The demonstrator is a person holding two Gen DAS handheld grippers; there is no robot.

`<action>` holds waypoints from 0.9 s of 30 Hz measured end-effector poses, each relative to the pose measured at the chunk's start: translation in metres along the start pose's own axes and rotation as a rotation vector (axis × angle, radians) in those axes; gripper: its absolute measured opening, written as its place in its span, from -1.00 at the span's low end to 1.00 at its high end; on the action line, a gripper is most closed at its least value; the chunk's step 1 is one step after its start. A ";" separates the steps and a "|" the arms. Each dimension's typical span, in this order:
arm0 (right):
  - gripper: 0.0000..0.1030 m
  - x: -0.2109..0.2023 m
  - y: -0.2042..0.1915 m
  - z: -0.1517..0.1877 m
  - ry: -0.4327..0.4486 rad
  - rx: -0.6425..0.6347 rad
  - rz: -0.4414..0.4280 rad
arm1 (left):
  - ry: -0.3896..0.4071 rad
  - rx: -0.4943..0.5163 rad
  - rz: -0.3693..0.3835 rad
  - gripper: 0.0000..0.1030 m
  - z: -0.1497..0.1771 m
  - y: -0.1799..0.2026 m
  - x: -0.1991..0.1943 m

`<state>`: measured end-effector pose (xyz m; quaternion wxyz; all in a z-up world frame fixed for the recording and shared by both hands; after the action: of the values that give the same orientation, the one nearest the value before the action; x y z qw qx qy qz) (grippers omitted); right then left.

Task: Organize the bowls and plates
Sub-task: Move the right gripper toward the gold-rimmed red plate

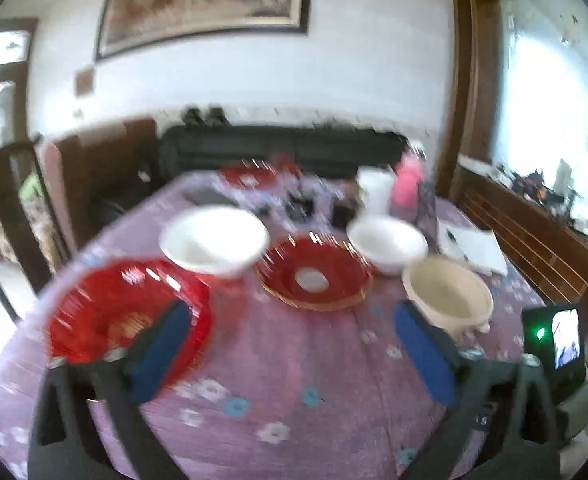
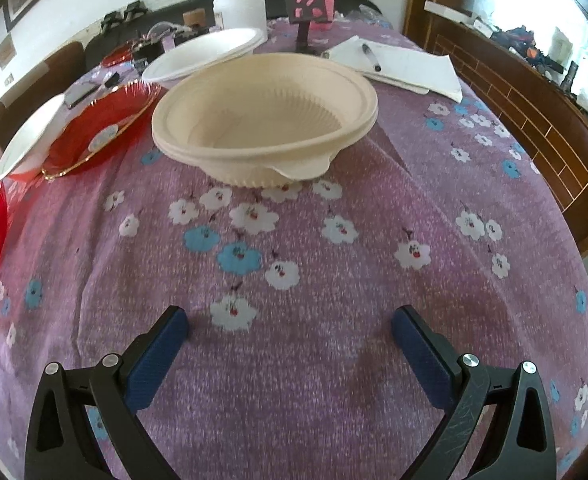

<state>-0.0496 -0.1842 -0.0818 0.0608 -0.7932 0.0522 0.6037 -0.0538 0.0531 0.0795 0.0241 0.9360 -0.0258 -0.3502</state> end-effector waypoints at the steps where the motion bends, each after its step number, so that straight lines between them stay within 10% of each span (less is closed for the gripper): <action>1: 0.99 0.000 0.000 0.001 -0.006 0.001 0.003 | 0.007 0.001 -0.006 1.00 -0.002 -0.004 -0.005; 13: 0.96 -0.007 -0.008 0.014 0.005 -0.046 -0.028 | 0.071 -0.054 -0.019 1.00 -0.001 -0.038 -0.044; 21: 0.92 -0.093 -0.032 0.006 0.400 -0.106 -0.099 | 0.175 -0.118 -0.069 1.00 -0.031 -0.085 -0.081; 27: 0.92 -0.092 -0.052 -0.019 0.369 -0.116 -0.178 | 0.125 -0.182 -0.085 1.00 -0.034 -0.108 -0.072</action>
<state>-0.0474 -0.1347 0.0135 0.0576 -0.8939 -0.0425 0.4424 -0.0821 0.1664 0.1453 0.0958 0.9502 0.0475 -0.2926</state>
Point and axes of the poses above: each gripper's, at about its wrist camera, not at the fingertips, and x roughly the way its jaws point, y to its right, z to its underside, the point moved 9 cm from there along x, roughly the way its jaws point, and after that the axes turned 14 degrees about -y, right-handed, at the moved point
